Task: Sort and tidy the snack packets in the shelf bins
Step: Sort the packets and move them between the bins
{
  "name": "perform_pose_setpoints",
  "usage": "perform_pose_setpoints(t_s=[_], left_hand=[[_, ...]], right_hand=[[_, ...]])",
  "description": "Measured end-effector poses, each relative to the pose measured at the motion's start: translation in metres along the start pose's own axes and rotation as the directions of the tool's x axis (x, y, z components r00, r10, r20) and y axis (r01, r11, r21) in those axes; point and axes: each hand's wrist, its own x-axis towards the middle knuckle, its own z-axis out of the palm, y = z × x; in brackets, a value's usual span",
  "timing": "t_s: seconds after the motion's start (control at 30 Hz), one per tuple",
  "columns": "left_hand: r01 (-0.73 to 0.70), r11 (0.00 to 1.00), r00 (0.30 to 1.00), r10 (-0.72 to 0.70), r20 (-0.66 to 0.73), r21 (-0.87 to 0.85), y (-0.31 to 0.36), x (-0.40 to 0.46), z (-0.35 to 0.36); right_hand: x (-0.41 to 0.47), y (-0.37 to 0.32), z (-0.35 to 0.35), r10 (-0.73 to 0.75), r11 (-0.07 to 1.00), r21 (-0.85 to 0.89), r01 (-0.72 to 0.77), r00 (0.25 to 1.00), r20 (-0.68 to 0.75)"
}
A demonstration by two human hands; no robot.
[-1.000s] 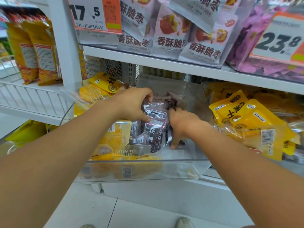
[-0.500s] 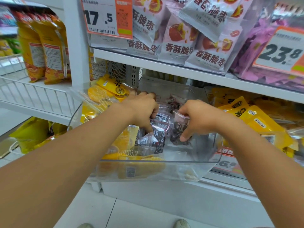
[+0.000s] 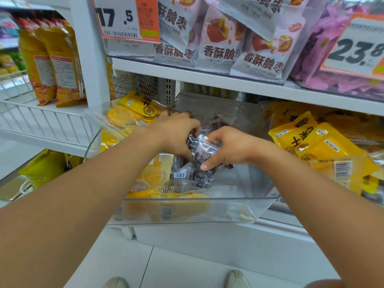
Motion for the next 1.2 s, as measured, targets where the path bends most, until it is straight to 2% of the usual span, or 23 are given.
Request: perform_pose_setpoints(t_s=[0.1, 0.17, 0.23, 0.3, 0.33, 0.4, 0.43, 0.47, 0.57, 0.7, 0.73, 0.8, 0.87, 0.93, 1.0, 1.07, 1.1, 1.2], left_hand=[[-0.011, 1.000, 1.000, 0.010, -0.016, -0.028, 0.000, -0.001, 0.000], [-0.013, 0.999, 1.000, 0.012, -0.019, -0.051, -0.002, 0.000, 0.001], [-0.017, 0.995, 0.999, 0.012, -0.045, -0.098, -0.005, 0.000, 0.002], [-0.019, 0.991, 0.997, 0.009, -0.074, -0.136, -0.006, 0.002, 0.002], [-0.016, 0.989, 0.997, 0.004, -0.075, -0.150, -0.005, 0.002, 0.002], [-0.002, 0.975, 0.998, -0.014, -0.068, -0.224, -0.004, 0.001, -0.001], [0.000, 0.965, 0.998, -0.018, -0.064, -0.262, -0.004, 0.001, -0.003], [-0.001, 0.956, 0.998, -0.016, -0.056, -0.293, -0.004, 0.000, -0.004], [-0.010, 0.932, 0.999, -0.004, -0.040, -0.362, -0.004, -0.001, -0.007], [-0.013, 0.908, 1.000, 0.005, -0.019, -0.418, -0.007, 0.001, -0.005], [-0.021, 0.913, 1.000, 0.016, -0.015, -0.408, -0.009, 0.000, -0.005], [-0.045, 0.959, 0.999, 0.041, -0.021, -0.281, -0.011, 0.000, -0.004], [-0.045, 0.981, 0.998, 0.036, -0.047, -0.189, -0.010, 0.001, 0.000], [-0.040, 0.981, 0.997, 0.028, -0.068, -0.189, -0.008, 0.002, 0.001], [-0.037, 0.972, 0.997, 0.022, -0.069, -0.230, -0.007, 0.002, 0.001], [-0.038, 0.967, 0.997, 0.022, -0.068, -0.251, -0.008, 0.002, 0.001], [-0.038, 0.966, 0.997, 0.021, -0.069, -0.257, -0.009, 0.002, 0.002], [-0.023, 0.955, 0.998, 0.004, -0.066, -0.297, -0.009, 0.001, 0.003]], right_hand=[[0.000, 0.004, 0.007, 0.023, 0.993, 0.114, -0.030, 0.998, 0.067], [0.001, 0.003, 0.011, 0.049, 0.991, 0.116, -0.063, 0.991, 0.121], [0.003, 0.004, 0.012, 0.029, 0.995, 0.091, -0.039, 0.994, 0.101], [0.004, 0.003, 0.008, -0.019, 1.000, -0.018, 0.019, 1.000, 0.021], [0.003, 0.002, 0.005, -0.064, 0.987, -0.153, 0.057, 0.997, -0.039], [0.002, -0.001, 0.002, -0.190, 0.901, -0.425, 0.090, 0.962, -0.199], [0.001, -0.002, 0.002, -0.227, 0.868, -0.490, 0.080, 0.942, -0.249], [-0.002, -0.003, 0.003, -0.238, 0.857, -0.510, 0.075, 0.935, -0.262], [-0.004, -0.004, 0.017, -0.211, 0.850, -0.517, 0.101, 0.965, -0.158], [0.001, -0.003, 0.022, -0.182, 0.884, -0.462, 0.073, 0.963, -0.196], [0.001, -0.001, 0.022, -0.174, 0.904, -0.422, 0.069, 0.961, -0.216], [0.001, 0.004, 0.026, -0.146, 0.949, -0.307, 0.069, 0.961, -0.236], [-0.003, 0.005, 0.022, -0.094, 0.981, -0.184, 0.059, 0.977, -0.190], [-0.009, 0.000, 0.002, -0.012, 0.998, -0.068, 0.004, 0.992, -0.122], [-0.013, -0.001, -0.022, 0.031, 0.999, -0.012, -0.033, 0.987, -0.156], [-0.006, 0.000, -0.038, 0.048, 0.980, -0.167, -0.108, 0.943, -0.329], [0.000, 0.001, -0.038, 0.062, 0.948, -0.270, -0.169, 0.930, -0.362], [0.022, 0.007, -0.009, 0.175, 0.848, -0.462, -0.259, 0.960, -0.218]])
